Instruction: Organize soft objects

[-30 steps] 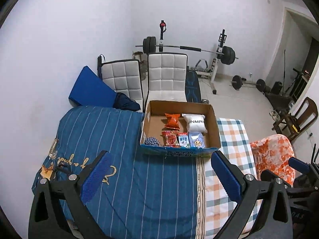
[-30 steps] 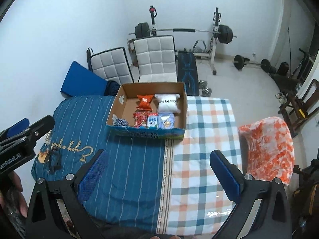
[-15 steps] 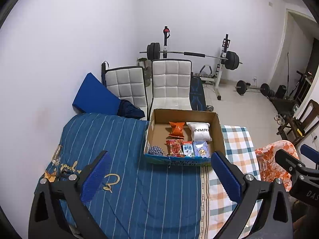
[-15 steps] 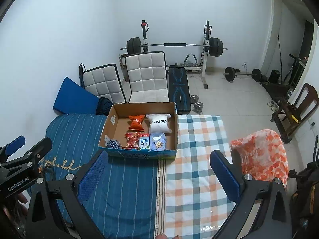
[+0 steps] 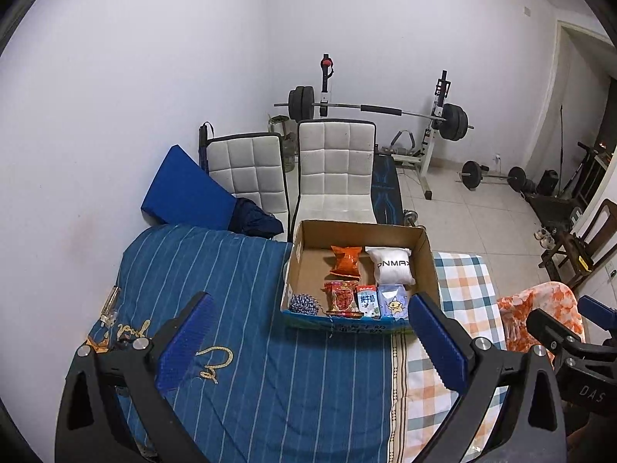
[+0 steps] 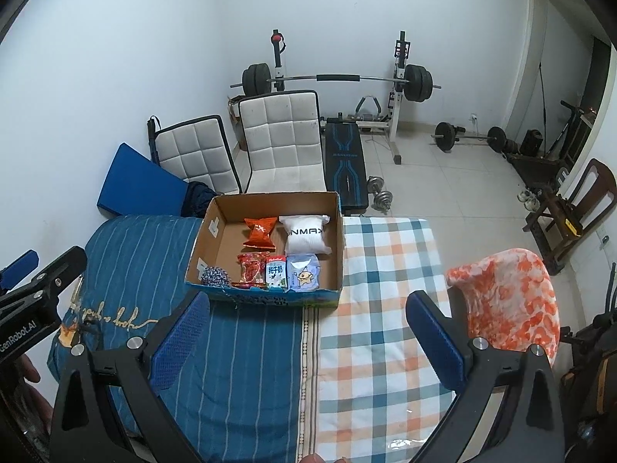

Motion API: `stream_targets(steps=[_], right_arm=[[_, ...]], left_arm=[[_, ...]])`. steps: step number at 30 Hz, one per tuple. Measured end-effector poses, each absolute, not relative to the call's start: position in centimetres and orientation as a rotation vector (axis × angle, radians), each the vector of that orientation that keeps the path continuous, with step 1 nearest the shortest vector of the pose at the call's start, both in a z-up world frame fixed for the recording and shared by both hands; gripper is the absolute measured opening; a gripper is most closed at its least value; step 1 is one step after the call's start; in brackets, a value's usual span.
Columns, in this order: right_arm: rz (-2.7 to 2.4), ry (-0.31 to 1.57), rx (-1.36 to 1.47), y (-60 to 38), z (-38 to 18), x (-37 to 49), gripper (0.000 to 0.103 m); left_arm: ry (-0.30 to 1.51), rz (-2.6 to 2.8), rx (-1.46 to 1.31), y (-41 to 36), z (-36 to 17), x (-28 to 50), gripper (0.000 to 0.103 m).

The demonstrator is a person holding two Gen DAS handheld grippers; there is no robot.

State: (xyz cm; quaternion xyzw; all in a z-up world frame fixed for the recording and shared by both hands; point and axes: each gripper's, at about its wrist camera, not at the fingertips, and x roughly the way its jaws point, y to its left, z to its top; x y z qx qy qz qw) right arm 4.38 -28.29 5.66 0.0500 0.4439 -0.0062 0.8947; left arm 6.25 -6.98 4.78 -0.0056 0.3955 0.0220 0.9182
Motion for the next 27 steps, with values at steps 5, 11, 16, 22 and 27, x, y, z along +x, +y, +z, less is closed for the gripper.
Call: stream_targets(steps=[5, 11, 16, 22, 27], right_arm=[[-0.013, 0.920, 0.097, -28.6, 5.3, 4.7, 0.103], [-0.006, 0.936, 0.078, -28.9, 4.6, 5.4, 0.103], [-0.003, 0.951, 0.071, -29.2, 3.7, 6.0, 0.103], [0.005, 0.964, 0.059, -29.2, 3.1, 6.4, 0.103], [0.007, 0.964, 0.059, -29.1, 3.0, 6.4, 0.103]], left_arm=[[0.819, 0.044, -0.014, -6.9, 4.7, 6.4, 0.103], [0.842, 0.034, -0.012, -7.0, 3.9, 7.0, 0.103], [0.862, 0.026, -0.011, -7.1, 3.3, 7.4, 0.103], [0.879, 0.021, -0.005, -7.4, 2.6, 8.0, 0.103], [0.885, 0.019, -0.003, -7.5, 2.5, 8.5, 0.103]])
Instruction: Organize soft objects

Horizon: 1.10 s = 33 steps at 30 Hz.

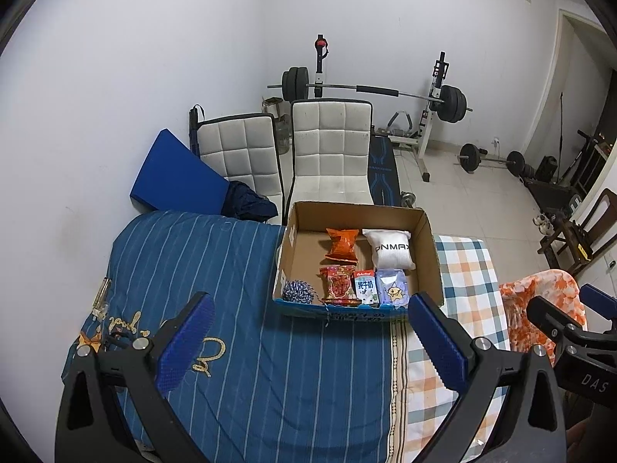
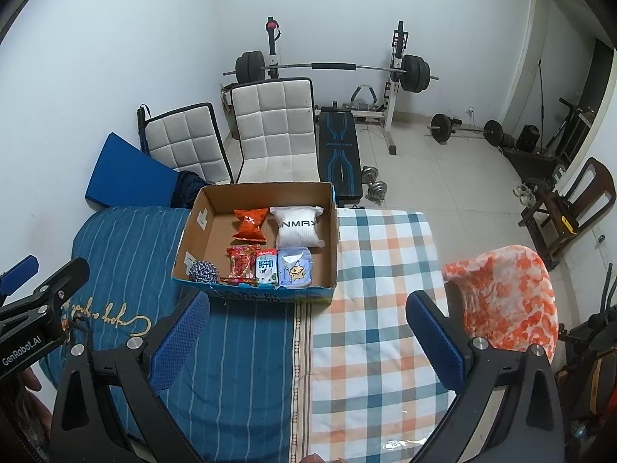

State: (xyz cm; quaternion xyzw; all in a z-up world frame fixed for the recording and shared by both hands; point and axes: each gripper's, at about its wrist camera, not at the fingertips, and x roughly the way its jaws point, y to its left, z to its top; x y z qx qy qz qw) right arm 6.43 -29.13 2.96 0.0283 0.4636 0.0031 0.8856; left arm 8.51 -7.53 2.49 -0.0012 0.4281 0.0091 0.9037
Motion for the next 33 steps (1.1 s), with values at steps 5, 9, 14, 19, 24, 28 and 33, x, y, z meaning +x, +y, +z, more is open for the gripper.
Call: stream_targets(steps=[5, 9, 14, 19, 24, 28, 33], right_arm=[[0.006, 0.969, 0.063, -29.2, 2.4, 6.8, 0.103], [0.008, 0.976, 0.060, -29.0, 1.9, 8.0, 0.103], [0.011, 0.981, 0.055, -28.8, 1.6, 8.7, 0.103], [0.009, 0.982, 0.050, -28.7, 1.5, 9.3, 0.103], [0.010, 0.987, 0.050, -28.5, 1.4, 9.5, 0.103], [0.015, 0.990, 0.049, -28.4, 1.3, 9.7, 0.103], [0.013, 0.988, 0.047, -28.3, 1.4, 9.8, 0.103]], left_arm=[[0.897, 0.018, -0.003, -7.3, 2.1, 9.4, 0.103], [0.902, 0.018, -0.001, -7.3, 1.9, 9.9, 0.103], [0.908, 0.015, -0.004, -7.2, 1.4, 10.9, 0.103], [0.907, 0.015, -0.009, -6.9, 1.3, 11.4, 0.103], [0.906, 0.017, -0.009, -6.8, 1.3, 11.6, 0.103], [0.903, 0.019, -0.010, -6.5, 1.2, 11.6, 0.103], [0.898, 0.021, -0.009, -6.3, 1.2, 11.4, 0.103]])
